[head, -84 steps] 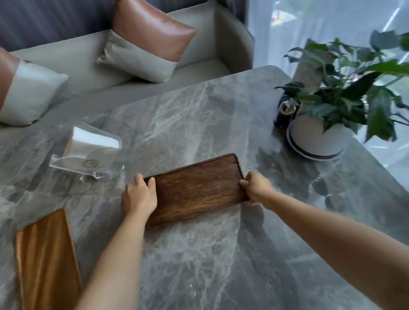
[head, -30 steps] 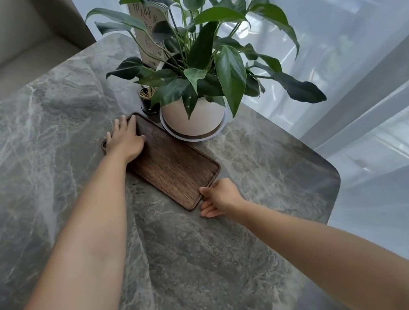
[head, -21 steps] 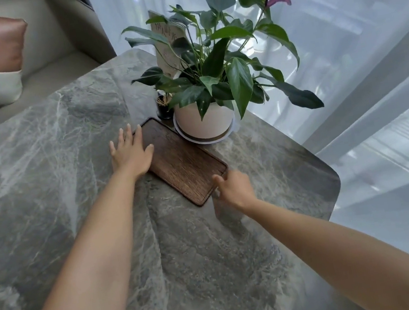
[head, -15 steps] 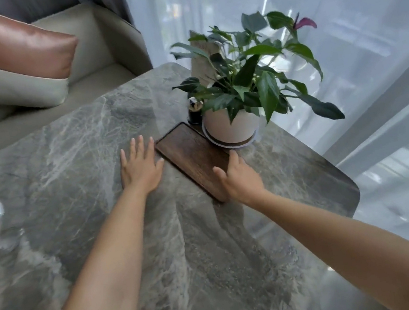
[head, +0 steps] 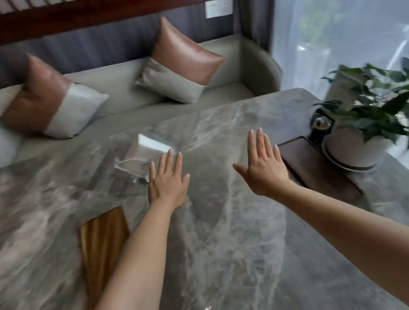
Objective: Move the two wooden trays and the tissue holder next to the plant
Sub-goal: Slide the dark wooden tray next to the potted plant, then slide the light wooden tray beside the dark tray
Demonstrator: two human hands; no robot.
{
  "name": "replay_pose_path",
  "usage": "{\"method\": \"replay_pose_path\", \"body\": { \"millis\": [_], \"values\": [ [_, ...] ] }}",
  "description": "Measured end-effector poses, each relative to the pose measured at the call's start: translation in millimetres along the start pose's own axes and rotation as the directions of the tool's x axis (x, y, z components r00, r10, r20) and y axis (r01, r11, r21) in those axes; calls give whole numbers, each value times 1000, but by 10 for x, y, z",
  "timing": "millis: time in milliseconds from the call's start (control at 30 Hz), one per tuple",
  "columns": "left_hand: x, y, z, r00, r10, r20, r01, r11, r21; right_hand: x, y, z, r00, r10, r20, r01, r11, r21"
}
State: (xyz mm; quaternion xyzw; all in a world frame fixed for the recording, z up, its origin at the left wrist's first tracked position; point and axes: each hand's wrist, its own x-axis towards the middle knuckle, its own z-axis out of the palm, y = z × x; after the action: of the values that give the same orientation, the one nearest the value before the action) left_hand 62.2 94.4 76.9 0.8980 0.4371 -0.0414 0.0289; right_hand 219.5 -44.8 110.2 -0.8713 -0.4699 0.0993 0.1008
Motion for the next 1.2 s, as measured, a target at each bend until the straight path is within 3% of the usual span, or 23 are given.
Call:
{"method": "replay_pose_path", "body": {
  "millis": [333,567,933,1200],
  "values": [
    [-847,-1633,61,944,-331,5,331,942,-48,-171,-1553,464,952,-273,135,281,958,-47],
    [-1131,-2245,315,916,-383,121,391,919,-44,-422,-2228,934,917,-325,232,348,935,-64],
    [-804,-2575,645,935,-246,256,271,960,-65,-870,-2306,1538,881,-9,474,-3,1000,23],
    [-409,-2510,816,929,-190,318,218,974,-57,-1014,-2202,1696,781,237,578,-378,916,134]
  ]
}}
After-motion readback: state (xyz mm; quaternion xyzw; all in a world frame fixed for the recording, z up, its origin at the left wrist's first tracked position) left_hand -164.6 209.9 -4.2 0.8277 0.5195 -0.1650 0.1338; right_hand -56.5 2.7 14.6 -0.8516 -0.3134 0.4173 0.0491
